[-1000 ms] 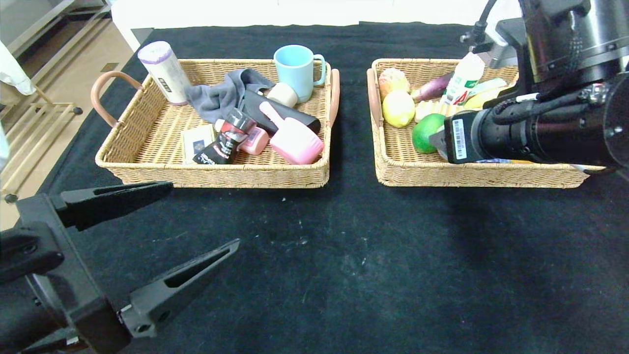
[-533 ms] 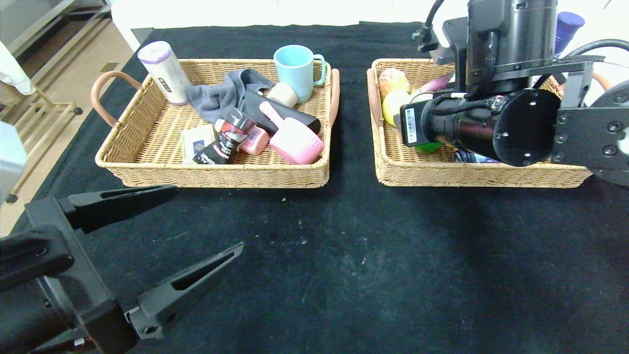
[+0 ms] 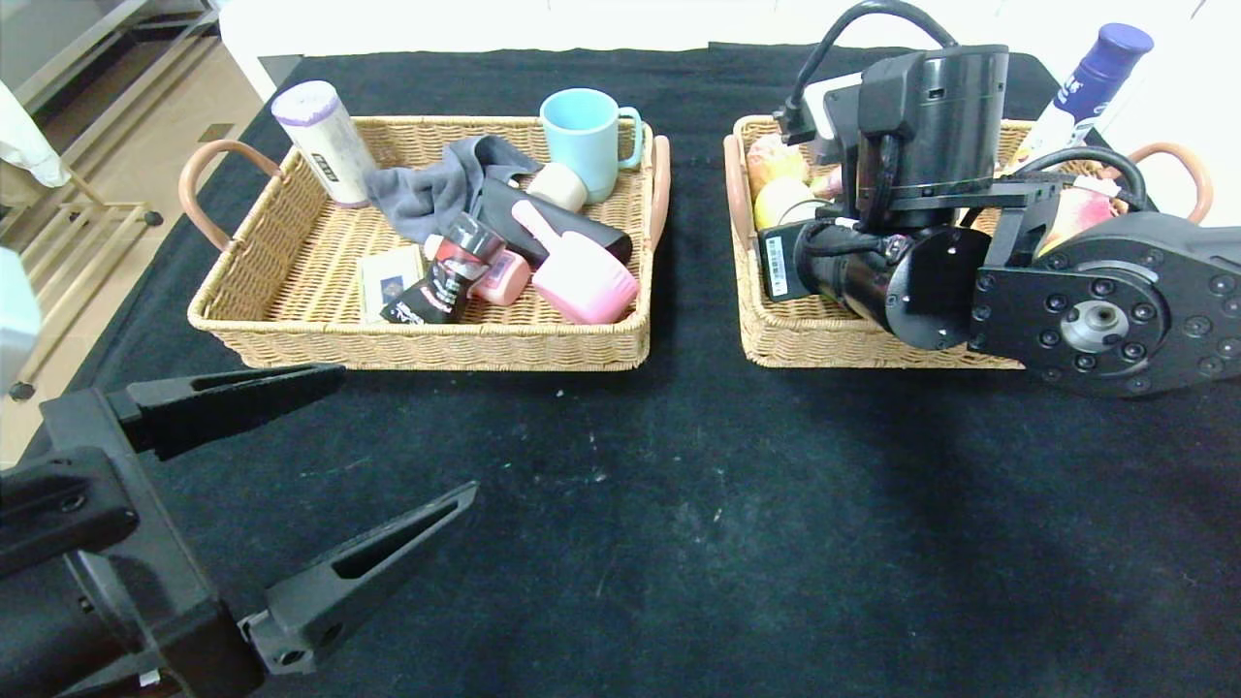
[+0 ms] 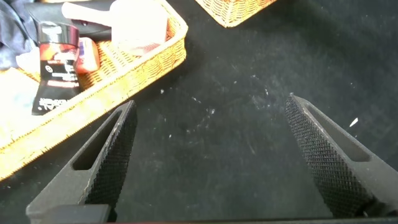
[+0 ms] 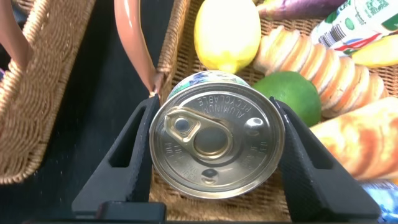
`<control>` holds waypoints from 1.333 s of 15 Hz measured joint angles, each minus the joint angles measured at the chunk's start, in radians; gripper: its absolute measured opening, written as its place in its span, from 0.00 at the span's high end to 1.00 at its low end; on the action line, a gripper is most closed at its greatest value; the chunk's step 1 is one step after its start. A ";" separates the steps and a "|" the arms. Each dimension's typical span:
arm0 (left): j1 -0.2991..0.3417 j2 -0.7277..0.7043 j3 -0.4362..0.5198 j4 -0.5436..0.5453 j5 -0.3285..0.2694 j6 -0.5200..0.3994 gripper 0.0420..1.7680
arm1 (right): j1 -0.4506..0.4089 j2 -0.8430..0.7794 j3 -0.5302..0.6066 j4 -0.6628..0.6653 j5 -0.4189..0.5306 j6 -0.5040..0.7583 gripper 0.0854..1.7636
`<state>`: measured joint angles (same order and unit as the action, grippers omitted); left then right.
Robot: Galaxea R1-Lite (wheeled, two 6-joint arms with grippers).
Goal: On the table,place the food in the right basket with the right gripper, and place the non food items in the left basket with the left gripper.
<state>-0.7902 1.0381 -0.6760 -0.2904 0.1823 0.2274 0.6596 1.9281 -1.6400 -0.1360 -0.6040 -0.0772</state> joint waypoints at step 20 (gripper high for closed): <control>0.013 0.001 0.006 -0.016 0.017 -0.005 0.03 | 0.010 -0.179 0.270 -0.015 -0.002 0.052 0.06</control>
<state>-0.7774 1.0389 -0.6696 -0.3060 0.1996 0.2228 0.6691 1.7487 -1.3700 -0.1511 -0.6060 -0.0253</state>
